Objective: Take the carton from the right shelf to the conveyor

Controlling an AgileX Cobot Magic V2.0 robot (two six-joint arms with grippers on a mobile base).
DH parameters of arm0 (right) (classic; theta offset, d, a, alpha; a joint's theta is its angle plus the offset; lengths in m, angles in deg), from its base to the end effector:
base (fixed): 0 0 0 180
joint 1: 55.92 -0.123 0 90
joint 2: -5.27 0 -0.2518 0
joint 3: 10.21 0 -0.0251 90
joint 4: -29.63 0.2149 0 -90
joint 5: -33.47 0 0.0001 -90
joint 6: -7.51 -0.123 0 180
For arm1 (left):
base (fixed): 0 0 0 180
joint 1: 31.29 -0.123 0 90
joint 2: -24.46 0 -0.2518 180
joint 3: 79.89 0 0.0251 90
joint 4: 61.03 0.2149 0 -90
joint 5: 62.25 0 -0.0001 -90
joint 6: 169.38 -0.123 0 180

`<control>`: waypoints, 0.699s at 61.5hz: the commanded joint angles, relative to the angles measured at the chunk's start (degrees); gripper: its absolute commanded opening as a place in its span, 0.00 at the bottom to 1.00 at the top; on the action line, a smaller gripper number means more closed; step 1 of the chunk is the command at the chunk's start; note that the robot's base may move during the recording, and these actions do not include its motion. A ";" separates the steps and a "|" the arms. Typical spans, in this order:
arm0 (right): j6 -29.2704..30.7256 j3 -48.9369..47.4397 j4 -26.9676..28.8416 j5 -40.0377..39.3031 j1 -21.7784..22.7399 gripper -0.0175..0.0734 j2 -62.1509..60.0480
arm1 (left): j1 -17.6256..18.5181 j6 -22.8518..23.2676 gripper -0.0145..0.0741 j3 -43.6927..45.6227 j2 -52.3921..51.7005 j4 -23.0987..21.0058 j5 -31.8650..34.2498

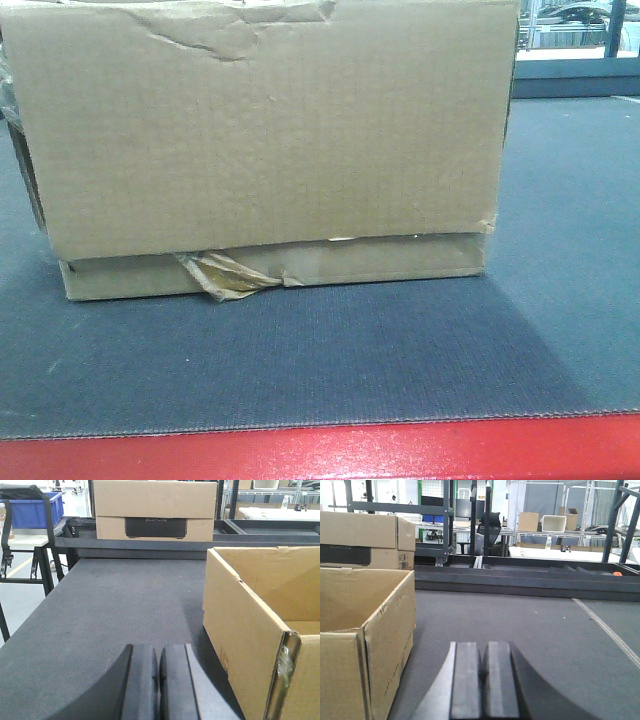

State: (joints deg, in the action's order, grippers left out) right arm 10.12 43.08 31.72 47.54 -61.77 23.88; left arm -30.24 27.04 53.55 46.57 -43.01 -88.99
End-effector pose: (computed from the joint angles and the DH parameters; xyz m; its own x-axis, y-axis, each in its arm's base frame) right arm 0.0800 0.0093 0.3025 0.0712 -0.0029 -0.9975 -0.1100 0.9939 -0.0108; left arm 0.0795 0.0157 0.3102 -0.0740 -0.0025 -0.9973 -0.1209 0.9926 0.0065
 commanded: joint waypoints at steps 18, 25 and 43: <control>0.38 0.15 -0.40 -1.48 0.08 0.11 -0.30 | -2.48 -12.21 0.18 -0.67 -0.96 -10.36 0.43; 0.38 0.15 -0.40 -1.60 0.08 0.11 -0.30 | -6.64 -17.74 0.18 -5.68 -3.62 -17.22 4.77; 0.38 0.15 -0.40 -1.60 0.08 0.11 -0.30 | -8.40 -17.74 0.18 -25.69 -13.29 -17.35 19.40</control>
State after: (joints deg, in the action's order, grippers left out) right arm 10.12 43.08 31.72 47.43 -61.77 23.88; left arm -38.60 9.88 32.38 35.21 -59.76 -73.73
